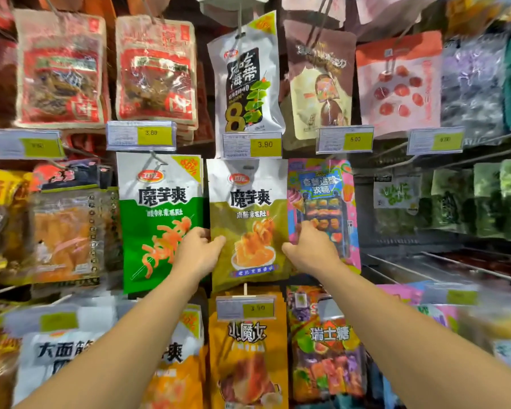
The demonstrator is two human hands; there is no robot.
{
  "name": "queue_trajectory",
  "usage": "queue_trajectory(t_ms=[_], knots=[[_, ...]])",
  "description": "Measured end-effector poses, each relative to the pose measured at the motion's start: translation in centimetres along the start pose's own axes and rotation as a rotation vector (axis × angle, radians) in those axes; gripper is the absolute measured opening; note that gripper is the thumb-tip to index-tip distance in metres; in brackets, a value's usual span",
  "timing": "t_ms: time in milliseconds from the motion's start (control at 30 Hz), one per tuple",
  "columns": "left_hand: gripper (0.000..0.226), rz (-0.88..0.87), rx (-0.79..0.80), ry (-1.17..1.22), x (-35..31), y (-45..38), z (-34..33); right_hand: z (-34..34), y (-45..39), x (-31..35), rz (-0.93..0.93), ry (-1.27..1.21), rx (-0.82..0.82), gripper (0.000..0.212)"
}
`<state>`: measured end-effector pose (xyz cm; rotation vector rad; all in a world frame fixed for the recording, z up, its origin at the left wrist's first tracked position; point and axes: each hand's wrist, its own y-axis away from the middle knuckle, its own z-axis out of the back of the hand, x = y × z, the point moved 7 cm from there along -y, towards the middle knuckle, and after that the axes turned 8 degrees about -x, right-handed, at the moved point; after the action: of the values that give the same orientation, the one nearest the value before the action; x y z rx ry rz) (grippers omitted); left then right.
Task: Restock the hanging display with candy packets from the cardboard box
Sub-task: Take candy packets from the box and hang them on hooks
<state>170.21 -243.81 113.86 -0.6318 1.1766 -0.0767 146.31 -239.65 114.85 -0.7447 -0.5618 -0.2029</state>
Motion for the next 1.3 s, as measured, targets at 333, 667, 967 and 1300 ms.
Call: queue_trajectory(t_ms=[333, 667, 967, 1300], knots=[[0.048, -0.045, -0.142, -0.063, -1.4, 9.7, 5.7, 3.8, 11.4, -0.3, 0.127, -0.038, 0.069, 0.044], [0.052, 0.026, 0.129, -0.272, 7.6, 28.3, 9.1, -1.8, 31.6, -2.0, 0.236, -0.007, 0.377, 0.048], [0.05, 0.28, 0.39, -0.549, 24.7, 42.7, 16.3, -13.1, 51.0, -3.5, 0.235, 0.06, 0.767, 0.038], [0.055, 0.568, 0.622, -0.561, 44.6, 49.4, 27.6, -26.4, 69.0, 0.1, 0.078, 0.212, 1.097, 0.051]])
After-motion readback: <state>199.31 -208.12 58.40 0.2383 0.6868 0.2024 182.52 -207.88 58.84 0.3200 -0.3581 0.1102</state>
